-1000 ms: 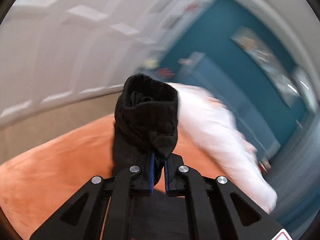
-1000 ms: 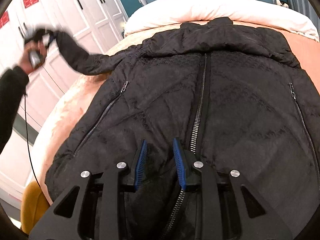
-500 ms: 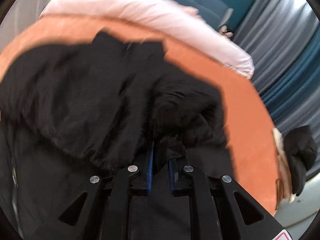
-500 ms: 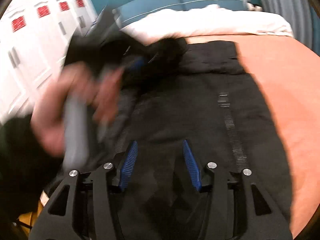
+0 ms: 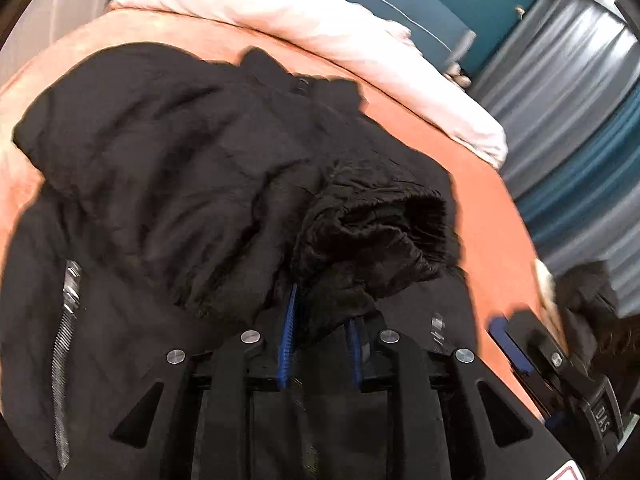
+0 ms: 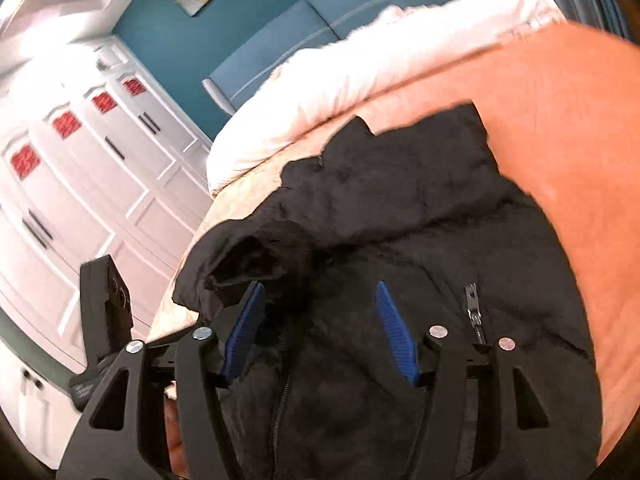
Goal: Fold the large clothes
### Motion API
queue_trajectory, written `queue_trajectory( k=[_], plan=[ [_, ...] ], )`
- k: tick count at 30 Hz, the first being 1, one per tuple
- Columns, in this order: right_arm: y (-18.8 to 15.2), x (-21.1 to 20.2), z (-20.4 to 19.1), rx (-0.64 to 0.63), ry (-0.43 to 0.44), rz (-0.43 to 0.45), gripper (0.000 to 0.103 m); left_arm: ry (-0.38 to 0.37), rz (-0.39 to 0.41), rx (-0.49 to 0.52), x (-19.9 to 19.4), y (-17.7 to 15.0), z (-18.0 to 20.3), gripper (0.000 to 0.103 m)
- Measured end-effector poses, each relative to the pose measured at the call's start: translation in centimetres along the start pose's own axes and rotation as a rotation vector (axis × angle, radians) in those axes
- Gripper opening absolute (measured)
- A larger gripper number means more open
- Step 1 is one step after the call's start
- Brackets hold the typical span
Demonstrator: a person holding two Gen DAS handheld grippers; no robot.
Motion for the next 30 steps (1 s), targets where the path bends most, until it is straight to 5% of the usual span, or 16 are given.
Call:
queue_trajectory(
  k=[5, 12, 15, 18, 21, 23, 25, 30],
  plan=[
    [-1.7, -0.9, -1.3, -0.159, -0.066, -0.002, 0.067, 0.036, 0.030, 0.163, -3.6, -2.3, 1.4, 0.022],
    [-4.7, 0.0, -0.4, -0.050, -0.060, -0.064, 0.070, 0.128, -0.051, 0.016, -1.1, -3.8, -2.7, 0.025],
    [-4.2, -1.3, -0.3, -0.020, -0.058, -0.031, 0.070, 0.063, 0.022, 0.058, -2.4, -2.1, 0.4, 0.027],
    [-4.0, -2.6, -0.2, -0.066, -0.065, -0.035, 0.070, 0.073, 0.067, 0.170, -3.5, -2.8, 1.9, 0.036],
    [-4.7, -2.8, 0.0, -0.092, -0.066, -0.065, 0.070, 0.132, 0.009, 0.187, -3.3, -5.4, 1.0, 0.042],
    [-5.4, -3.1, 0.0, -0.074, -0.035, -0.087, 0.070, 0.115, 0.023, 0.158, -4.2, -7.0, 0.5, 0.079],
    [-6.2, -2.7, 0.0, -0.033, 0.015, -0.133, 0.070, 0.147, 0.075, 0.144, -5.6, -9.0, -0.2, 0.084],
    [-7.7, -1.2, -1.2, -0.043, 0.045, -0.223, 0.070, 0.203, 0.051, 0.166, -7.3, -10.8, -1.4, 0.084]
  ],
)
Point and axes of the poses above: each gripper's, at about its wrist camera, not at the fingertips, and x roughly the way its jaws point, z to its right, y to its top, the point moved 7 cm from there along x, roughly the way its jaws point, and after that the axes turned 11 degrees about x, right-handed, at the moved point
